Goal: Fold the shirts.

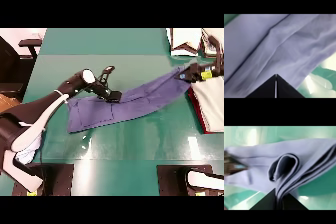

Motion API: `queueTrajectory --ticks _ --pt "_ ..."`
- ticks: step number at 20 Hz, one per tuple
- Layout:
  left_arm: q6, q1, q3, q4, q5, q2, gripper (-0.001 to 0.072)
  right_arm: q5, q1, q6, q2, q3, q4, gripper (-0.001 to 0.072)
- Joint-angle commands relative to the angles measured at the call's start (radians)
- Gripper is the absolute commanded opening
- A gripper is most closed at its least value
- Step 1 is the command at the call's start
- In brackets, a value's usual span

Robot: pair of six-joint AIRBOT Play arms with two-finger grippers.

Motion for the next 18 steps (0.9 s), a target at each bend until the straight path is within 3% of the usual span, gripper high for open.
queueTrajectory --ticks 1,8,11,18 --pt "-0.023 -0.052 0.089 -0.003 0.024 -0.100 0.0022 -0.007 0.153 0.068 0.047 0.117 0.003 0.0020" --pt "-0.058 -0.073 0.108 0.010 0.060 -0.140 0.0021 -0.064 0.339 0.087 0.042 0.193 0.080 0.0021" --pt "-0.095 -0.036 0.125 0.015 -0.010 -0.128 0.0021 -0.103 0.377 0.092 0.040 0.195 0.080 0.0021" --pt "-0.089 0.247 0.134 0.282 -0.140 0.227 0.0022 -0.280 0.632 0.090 0.000 0.195 0.080 0.0021"
